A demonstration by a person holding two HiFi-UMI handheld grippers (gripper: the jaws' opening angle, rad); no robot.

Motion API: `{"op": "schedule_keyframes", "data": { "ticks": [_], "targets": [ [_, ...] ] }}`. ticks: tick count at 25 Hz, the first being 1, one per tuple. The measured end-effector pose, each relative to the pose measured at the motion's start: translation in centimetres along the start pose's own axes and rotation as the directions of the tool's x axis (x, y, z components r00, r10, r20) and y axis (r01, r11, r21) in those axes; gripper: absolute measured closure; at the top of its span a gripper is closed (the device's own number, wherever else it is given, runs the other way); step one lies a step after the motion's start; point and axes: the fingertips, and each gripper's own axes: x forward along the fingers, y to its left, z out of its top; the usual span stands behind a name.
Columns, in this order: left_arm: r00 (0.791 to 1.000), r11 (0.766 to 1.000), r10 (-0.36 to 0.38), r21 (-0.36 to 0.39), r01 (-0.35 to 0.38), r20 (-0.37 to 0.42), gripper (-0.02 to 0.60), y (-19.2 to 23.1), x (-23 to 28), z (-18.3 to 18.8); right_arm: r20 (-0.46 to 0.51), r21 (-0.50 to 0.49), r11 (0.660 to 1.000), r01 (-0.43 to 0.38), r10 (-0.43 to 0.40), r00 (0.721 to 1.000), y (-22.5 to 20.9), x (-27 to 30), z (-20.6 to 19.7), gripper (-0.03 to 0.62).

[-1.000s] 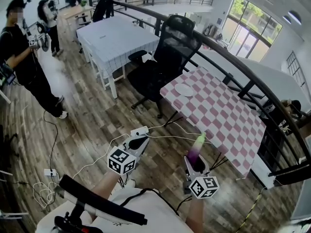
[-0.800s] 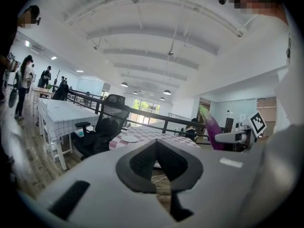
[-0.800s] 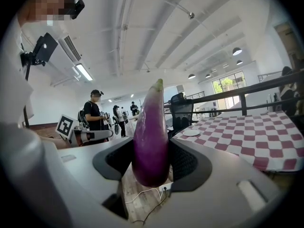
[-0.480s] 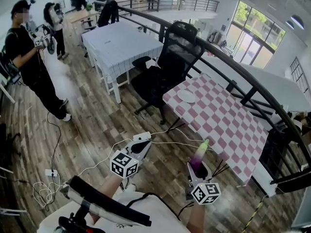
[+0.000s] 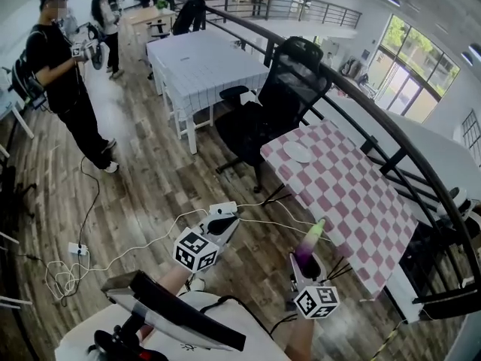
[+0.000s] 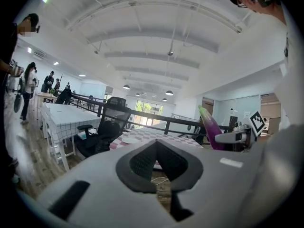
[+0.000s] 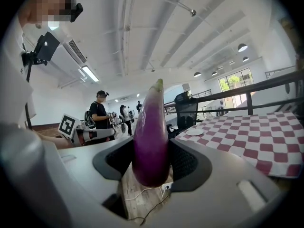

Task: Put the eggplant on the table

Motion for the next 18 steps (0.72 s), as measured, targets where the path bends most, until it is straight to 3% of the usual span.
{"op": "schedule_keyframes", "data": {
  "ticks": [12,18],
  "targets": [
    [0.999,0.999,0.050,0.016,-0.050,-0.002,0.575,-4.0,-0.1,-1.4,-0.021,-0.009,0.998,-0.068,0.067,0.998,-1.6,-2.2,-1.2,0.358],
    [0.998,0.998,0.066,0.020,-0.065,-0.013,0.575,-5.6,0.4,-2.1,-0.007,0.009,0.998,-0.058,0.058,0.998,-2.8,-4.0,-1.6,0.358]
  ]
}}
